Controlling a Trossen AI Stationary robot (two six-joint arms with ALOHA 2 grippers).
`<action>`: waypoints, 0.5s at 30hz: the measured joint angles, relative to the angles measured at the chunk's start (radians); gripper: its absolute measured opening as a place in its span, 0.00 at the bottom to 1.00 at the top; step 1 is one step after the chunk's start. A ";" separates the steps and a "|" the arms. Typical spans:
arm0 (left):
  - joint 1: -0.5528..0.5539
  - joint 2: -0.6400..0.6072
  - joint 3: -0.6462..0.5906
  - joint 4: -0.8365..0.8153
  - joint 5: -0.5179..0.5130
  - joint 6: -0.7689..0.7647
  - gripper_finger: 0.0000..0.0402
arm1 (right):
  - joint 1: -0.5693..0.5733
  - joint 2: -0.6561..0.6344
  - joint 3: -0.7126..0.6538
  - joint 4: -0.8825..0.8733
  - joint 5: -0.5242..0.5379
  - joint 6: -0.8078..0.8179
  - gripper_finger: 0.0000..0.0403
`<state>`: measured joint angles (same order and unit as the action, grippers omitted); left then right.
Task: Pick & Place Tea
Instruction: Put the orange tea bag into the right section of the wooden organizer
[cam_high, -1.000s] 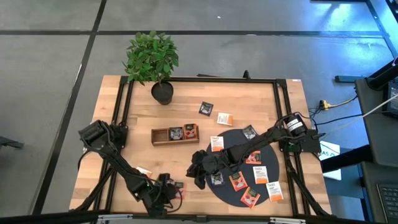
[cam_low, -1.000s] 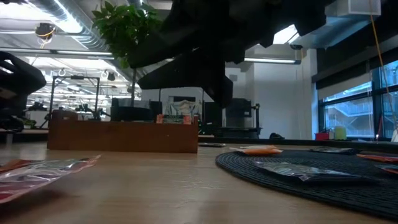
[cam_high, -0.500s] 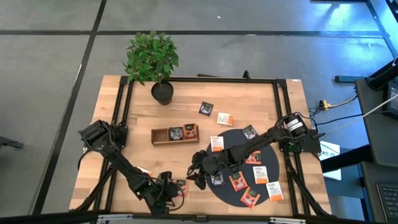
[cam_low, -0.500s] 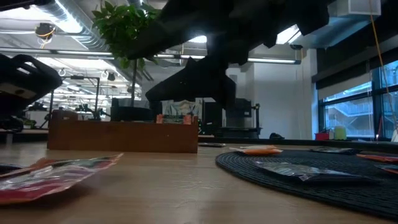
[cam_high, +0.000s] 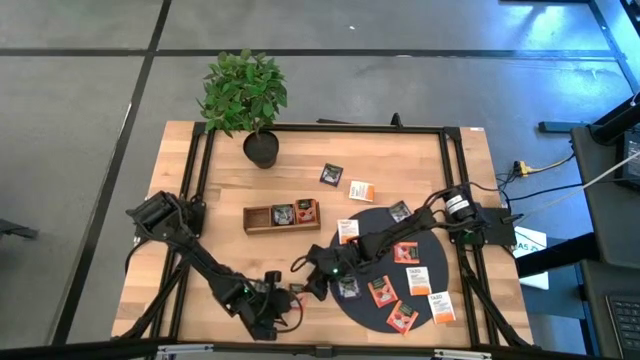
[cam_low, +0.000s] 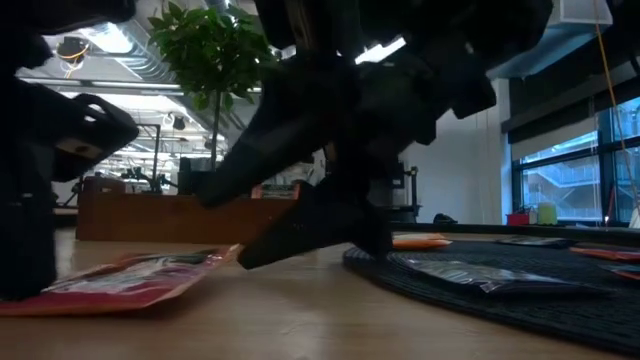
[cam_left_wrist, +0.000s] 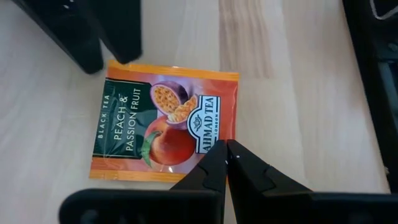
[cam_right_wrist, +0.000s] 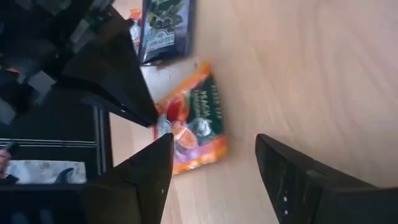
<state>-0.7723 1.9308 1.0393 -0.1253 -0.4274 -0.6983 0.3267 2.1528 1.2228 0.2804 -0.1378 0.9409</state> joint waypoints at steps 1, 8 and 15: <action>0.004 0.000 0.000 0.001 0.000 0.004 0.02 | -0.003 0.004 0.001 0.003 -0.015 0.002 0.56; 0.029 0.001 -0.001 0.001 -0.026 0.032 0.03 | -0.009 0.007 0.001 0.004 -0.039 0.000 0.50; 0.039 0.001 -0.001 0.001 -0.027 0.041 0.03 | -0.022 0.008 0.000 -0.002 -0.055 0.002 0.35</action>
<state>-0.7330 1.9320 1.0386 -0.1242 -0.4549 -0.6575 0.3043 2.1612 1.2232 0.2787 -0.1932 0.9427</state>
